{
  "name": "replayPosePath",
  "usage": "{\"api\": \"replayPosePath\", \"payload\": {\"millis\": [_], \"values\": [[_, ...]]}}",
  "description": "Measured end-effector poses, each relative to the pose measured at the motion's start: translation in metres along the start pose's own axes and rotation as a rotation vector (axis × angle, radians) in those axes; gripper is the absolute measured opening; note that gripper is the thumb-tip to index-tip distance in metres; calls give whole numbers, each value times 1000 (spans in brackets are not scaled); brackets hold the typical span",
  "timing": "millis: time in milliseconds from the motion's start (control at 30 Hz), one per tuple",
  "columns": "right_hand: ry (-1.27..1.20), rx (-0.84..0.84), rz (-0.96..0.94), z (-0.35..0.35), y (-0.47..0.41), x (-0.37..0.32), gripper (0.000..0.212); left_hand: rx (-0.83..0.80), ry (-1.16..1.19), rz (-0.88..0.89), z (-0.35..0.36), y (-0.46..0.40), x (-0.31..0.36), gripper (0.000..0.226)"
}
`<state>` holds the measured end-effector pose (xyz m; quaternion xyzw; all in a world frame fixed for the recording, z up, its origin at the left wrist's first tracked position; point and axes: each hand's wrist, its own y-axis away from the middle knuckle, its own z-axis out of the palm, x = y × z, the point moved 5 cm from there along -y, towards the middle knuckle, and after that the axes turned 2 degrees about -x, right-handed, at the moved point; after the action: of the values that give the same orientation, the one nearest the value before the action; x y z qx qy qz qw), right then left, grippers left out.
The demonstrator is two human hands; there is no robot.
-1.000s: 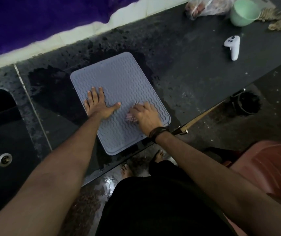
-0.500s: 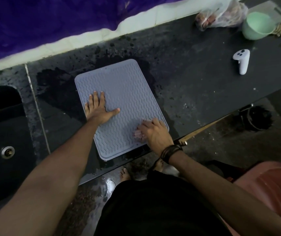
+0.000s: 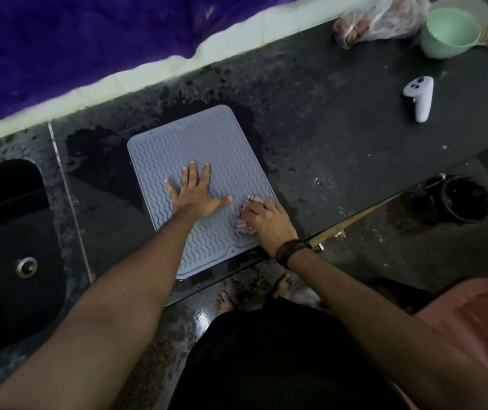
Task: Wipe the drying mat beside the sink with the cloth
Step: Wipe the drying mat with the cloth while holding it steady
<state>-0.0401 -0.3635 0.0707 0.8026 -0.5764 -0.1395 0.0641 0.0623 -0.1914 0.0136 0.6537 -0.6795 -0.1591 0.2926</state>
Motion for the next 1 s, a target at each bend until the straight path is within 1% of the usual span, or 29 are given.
{"api": "replayPosePath", "payload": {"millis": [100,233,333,433,500,567,667,767,800,933,1000], "values": [[2,9,-15,9,39,8,50,-23,13,-4,-1,-1,-2,118],[30,18,-17,5,63,20,42,-68,3,-25,-3,-3,1,121],[-8,48,12,-11,45,24,36,-99,-20,-59,-6,-4,3,122],[-48,99,27,-29,7,22,41,-109,-41,-86,-7,-2,7,123],[-40,47,12,-28,-16,15,45,-109,-50,-117,-9,-2,9,123],[-23,-7,-16,-17,-23,13,44,-109,-57,-138,-9,-2,11,123],[-30,30,-57,-1,1,21,47,-115,-64,-147,-10,-3,11,123],[-39,81,-79,10,36,34,59,-134,-42,-152,-12,-1,12,123],[-34,86,-82,12,46,37,60,-132,-42,-154,-12,-1,14,122],[-1,97,-101,10,65,45,50,-145,-35,-165,-15,2,21,121],[-41,94,-74,1,61,50,51,-140,-23,-167,-17,3,22,119]]}}
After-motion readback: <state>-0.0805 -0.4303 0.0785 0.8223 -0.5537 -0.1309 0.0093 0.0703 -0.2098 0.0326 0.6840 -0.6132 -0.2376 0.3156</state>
